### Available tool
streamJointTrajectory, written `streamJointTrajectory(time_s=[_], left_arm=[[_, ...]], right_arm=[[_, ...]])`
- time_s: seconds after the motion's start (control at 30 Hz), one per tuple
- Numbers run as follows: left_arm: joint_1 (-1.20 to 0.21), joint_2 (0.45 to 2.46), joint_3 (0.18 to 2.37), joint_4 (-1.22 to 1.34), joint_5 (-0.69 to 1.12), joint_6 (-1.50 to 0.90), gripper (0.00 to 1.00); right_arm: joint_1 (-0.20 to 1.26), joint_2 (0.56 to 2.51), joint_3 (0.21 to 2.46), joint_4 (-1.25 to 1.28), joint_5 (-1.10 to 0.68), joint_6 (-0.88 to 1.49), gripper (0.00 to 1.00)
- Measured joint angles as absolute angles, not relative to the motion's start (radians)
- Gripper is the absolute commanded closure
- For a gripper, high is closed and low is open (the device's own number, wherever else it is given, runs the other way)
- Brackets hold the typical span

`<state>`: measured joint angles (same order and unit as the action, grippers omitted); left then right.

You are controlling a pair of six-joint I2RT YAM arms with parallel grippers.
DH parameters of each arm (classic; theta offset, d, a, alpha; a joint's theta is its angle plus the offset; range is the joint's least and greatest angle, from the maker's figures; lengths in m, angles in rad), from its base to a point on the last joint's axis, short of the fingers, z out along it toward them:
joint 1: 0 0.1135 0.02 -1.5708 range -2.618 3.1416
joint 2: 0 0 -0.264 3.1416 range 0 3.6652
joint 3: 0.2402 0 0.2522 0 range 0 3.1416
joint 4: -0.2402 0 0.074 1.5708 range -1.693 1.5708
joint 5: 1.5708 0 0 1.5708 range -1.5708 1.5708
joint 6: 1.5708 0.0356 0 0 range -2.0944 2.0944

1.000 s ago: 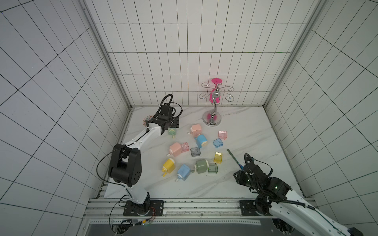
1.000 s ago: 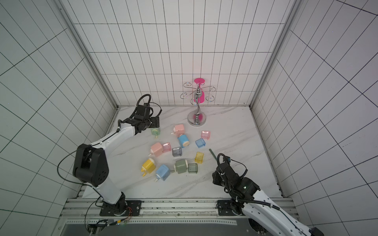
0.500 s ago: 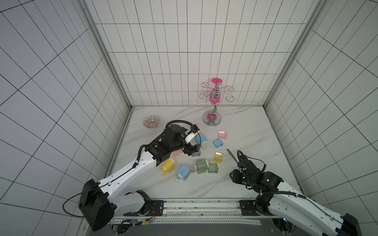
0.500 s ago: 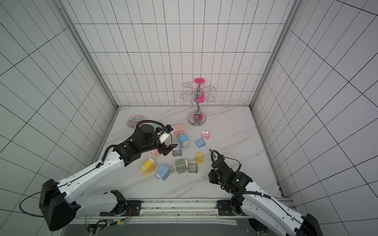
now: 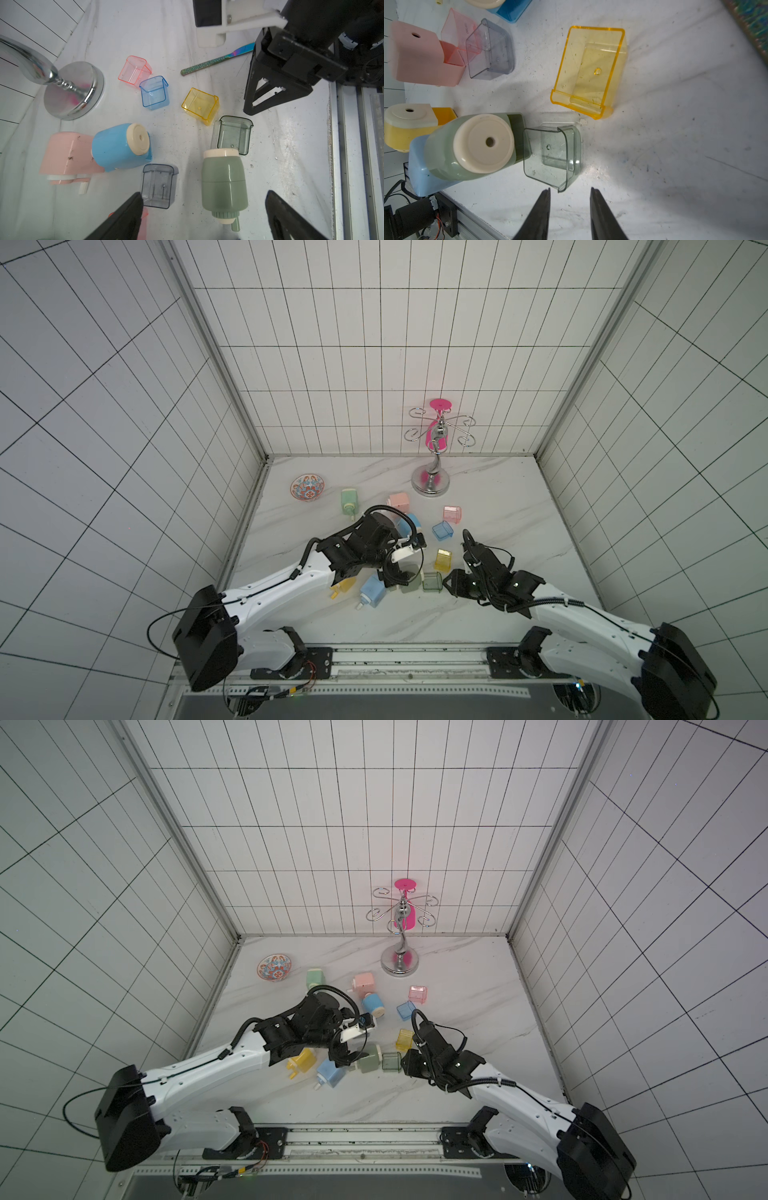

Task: Put the tray back into the pencil sharpener
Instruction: Close the container of the pencil sharpener.

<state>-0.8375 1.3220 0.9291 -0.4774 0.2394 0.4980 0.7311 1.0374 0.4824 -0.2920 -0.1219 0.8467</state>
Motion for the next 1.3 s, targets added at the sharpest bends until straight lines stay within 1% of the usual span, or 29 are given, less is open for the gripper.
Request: streamJointTrajectory(time_s=[0.23, 0.4, 0.63, 1.07, 1.3], left_arm=[[-0.857, 1.425, 0.95, -0.505, 0.231, 0.496, 0.06], [-0.861, 1.456, 0.983, -0.524, 0.228, 0.486, 0.06], [-0.862, 1.445, 0.98, -0.513, 0.216, 0.454, 0.06], [-0.862, 1.386, 0.941, -0.492, 0.184, 0.423, 0.06], [-0.862, 1.367, 0.931, -0.49, 0.176, 0.414, 0.06]], right_arm=[[0.702, 1.135, 0.501, -0.221, -0.147, 0.845, 0.68], [0.7, 1.182, 0.503, -0.189, -0.165, 0.841, 0.7], [0.7, 1.245, 0.537, -0.191, -0.164, 0.818, 0.74], [0.707, 1.29, 0.565, -0.21, -0.159, 0.794, 0.79], [0.728, 1.303, 0.594, -0.243, -0.134, 0.779, 0.84]])
